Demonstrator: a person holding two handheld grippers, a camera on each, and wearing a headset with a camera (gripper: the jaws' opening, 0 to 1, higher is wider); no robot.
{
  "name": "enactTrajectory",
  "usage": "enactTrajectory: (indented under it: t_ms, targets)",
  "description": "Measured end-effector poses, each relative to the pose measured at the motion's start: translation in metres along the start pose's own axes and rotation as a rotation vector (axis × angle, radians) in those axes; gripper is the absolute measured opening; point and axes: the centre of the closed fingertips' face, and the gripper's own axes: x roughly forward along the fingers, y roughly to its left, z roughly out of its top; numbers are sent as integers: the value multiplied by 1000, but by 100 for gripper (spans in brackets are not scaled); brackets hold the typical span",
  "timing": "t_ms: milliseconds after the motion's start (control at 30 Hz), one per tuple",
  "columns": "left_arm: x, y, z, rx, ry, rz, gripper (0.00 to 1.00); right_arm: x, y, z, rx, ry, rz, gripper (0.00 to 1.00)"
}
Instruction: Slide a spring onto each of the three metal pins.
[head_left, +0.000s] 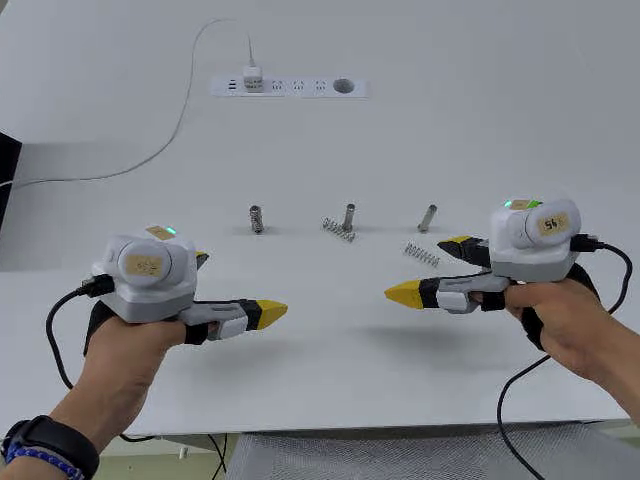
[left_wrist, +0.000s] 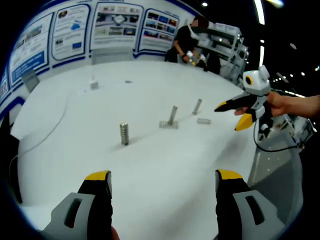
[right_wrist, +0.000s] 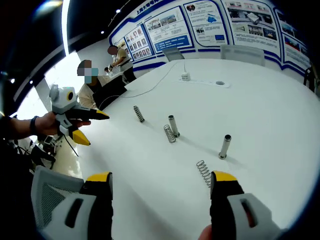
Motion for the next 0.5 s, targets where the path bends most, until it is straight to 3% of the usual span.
enactTrajectory:
  t_ms: [500]
  targets:
    - [17, -18, 7, 28, 17, -32, 87, -20, -16, -15, 37, -13, -39, 82]
